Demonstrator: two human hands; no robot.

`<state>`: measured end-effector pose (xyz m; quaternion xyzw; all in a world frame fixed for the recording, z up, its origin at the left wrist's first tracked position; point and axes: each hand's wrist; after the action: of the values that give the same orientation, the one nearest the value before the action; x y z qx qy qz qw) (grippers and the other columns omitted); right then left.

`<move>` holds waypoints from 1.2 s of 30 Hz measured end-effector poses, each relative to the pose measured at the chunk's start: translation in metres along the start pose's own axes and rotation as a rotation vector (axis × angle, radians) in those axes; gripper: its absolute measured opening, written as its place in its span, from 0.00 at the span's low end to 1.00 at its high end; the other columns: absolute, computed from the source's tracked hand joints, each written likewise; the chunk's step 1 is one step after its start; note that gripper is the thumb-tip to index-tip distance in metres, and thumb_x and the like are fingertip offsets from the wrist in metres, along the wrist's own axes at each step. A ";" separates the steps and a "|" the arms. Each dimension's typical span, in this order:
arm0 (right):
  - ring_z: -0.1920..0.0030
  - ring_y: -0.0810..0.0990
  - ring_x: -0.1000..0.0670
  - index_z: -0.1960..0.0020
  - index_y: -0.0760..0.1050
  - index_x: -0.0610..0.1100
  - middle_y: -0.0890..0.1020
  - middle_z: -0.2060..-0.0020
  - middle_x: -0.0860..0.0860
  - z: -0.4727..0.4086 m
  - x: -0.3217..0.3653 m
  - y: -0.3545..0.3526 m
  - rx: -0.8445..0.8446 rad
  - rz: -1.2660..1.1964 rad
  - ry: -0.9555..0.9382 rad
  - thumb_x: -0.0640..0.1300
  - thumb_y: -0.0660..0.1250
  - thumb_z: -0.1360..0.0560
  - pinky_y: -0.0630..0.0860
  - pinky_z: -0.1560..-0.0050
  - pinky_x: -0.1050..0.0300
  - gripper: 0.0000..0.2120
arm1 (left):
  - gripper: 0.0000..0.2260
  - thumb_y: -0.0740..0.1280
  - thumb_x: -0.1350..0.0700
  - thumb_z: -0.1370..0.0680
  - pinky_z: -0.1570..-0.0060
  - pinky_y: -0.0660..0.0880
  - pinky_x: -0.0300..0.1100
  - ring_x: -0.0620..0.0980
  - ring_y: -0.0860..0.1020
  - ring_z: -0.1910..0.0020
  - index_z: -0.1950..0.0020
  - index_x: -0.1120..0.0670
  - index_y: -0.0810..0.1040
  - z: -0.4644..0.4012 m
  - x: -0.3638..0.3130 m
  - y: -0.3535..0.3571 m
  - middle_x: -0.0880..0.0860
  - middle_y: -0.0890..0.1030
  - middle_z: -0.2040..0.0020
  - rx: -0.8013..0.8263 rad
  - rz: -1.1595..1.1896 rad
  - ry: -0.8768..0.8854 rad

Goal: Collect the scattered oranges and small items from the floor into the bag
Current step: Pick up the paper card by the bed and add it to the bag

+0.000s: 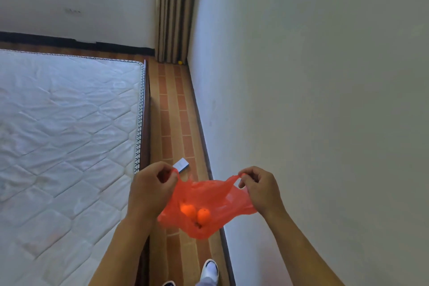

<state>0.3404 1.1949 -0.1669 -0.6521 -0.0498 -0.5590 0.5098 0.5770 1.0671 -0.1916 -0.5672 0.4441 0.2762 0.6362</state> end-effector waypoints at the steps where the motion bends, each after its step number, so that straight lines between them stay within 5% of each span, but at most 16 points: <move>1: 0.61 0.84 0.54 0.51 0.83 0.47 0.85 0.64 0.53 -0.007 0.003 0.004 -0.006 0.009 -0.004 0.39 0.66 0.19 0.77 0.58 0.66 0.09 | 0.06 0.74 0.58 0.26 0.59 0.77 0.41 0.41 0.81 0.61 0.60 0.47 0.84 -0.005 0.003 -0.003 0.40 0.83 0.64 -0.016 -0.006 -0.010; 6: 0.60 0.85 0.53 0.47 0.81 0.48 0.85 0.64 0.52 -0.049 0.013 0.027 -0.005 -0.022 -0.028 0.37 0.63 0.18 0.82 0.53 0.58 0.10 | 0.07 0.74 0.59 0.26 0.61 0.76 0.39 0.41 0.81 0.62 0.60 0.46 0.85 -0.029 0.013 -0.009 0.40 0.83 0.65 -0.082 -0.050 -0.036; 12: 0.55 0.85 0.54 0.48 0.81 0.50 0.86 0.57 0.54 -0.112 0.017 0.049 0.132 -0.081 -0.079 0.37 0.63 0.17 0.82 0.52 0.61 0.11 | 0.08 0.75 0.59 0.27 0.62 0.74 0.37 0.40 0.81 0.62 0.62 0.46 0.84 -0.065 0.011 0.003 0.39 0.82 0.65 -0.166 -0.095 -0.105; 21: 0.56 0.84 0.53 0.52 0.84 0.54 0.86 0.60 0.57 -0.201 -0.005 0.088 0.346 -0.060 -0.081 0.34 0.62 0.18 0.82 0.52 0.58 0.18 | 0.07 0.75 0.58 0.25 0.61 0.77 0.40 0.40 0.81 0.62 0.60 0.46 0.84 -0.110 0.044 0.042 0.40 0.82 0.66 -0.228 -0.161 -0.228; 28: 0.56 0.83 0.60 0.51 0.85 0.49 0.86 0.59 0.55 -0.227 -0.031 0.119 0.394 -0.020 -0.014 0.33 0.64 0.21 0.77 0.61 0.70 0.15 | 0.07 0.74 0.58 0.25 0.63 0.74 0.40 0.41 0.80 0.64 0.60 0.46 0.82 -0.127 0.099 0.065 0.43 0.81 0.67 -0.157 -0.174 -0.324; 36: 0.56 0.85 0.52 0.49 0.85 0.49 0.87 0.57 0.54 -0.257 -0.073 0.166 0.341 -0.019 0.013 0.33 0.65 0.21 0.80 0.57 0.62 0.14 | 0.07 0.74 0.57 0.25 0.64 0.74 0.43 0.44 0.78 0.66 0.60 0.46 0.81 -0.168 0.163 0.098 0.41 0.78 0.69 -0.039 -0.183 -0.287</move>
<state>0.2442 0.9679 -0.3623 -0.5521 -0.1469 -0.5513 0.6080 0.5251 0.9001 -0.3748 -0.5724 0.2899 0.3038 0.7043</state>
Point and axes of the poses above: each hand's wrist, its own z-axis away from the middle knuckle, its own y-axis out of the palm, x = y × z
